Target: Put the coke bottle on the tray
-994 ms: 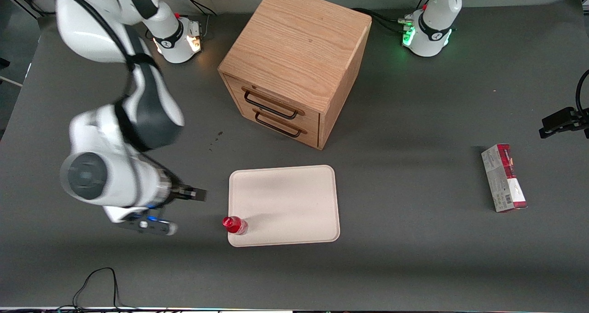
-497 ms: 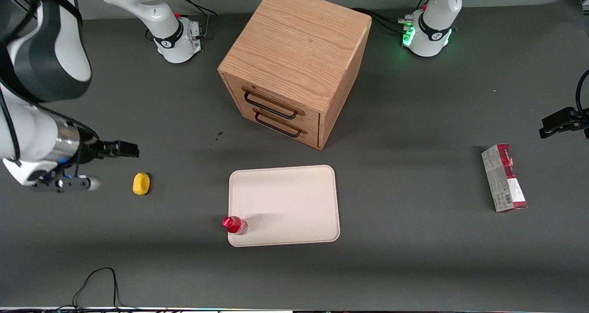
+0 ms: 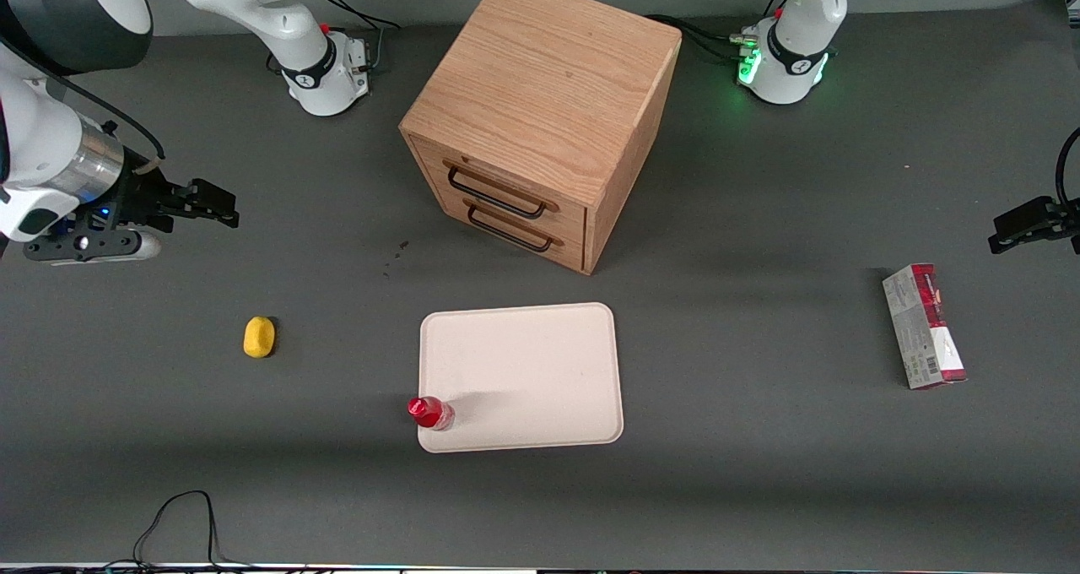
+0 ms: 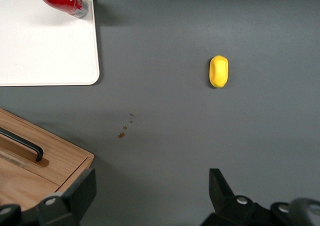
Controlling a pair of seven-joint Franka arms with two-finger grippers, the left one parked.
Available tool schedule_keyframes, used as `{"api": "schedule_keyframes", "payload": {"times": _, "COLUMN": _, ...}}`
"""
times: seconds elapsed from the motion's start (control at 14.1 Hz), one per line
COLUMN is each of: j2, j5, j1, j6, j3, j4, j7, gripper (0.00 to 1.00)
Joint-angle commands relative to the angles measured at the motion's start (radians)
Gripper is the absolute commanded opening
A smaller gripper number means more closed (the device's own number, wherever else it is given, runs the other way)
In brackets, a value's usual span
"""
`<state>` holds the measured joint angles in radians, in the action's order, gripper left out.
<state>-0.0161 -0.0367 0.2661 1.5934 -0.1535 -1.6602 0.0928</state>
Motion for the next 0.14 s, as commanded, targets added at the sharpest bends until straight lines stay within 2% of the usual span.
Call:
{"api": "schedule_keyframes", "payload": {"times": 0.0, "j2": -0.005, "j5": 0.004, "j1": 0.109, "j6": 0.000, "j3": -0.112, "j4": 0.022, "j7": -0.021, "gripper": 1.00}}
{"api": "schedule_keyframes", "payload": {"times": 0.07, "j2": -0.004, "j5": 0.000, "j1": 0.113, "j6": -0.007, "j3": -0.119, "j4": 0.023, "j7": -0.021, "gripper": 1.00}}
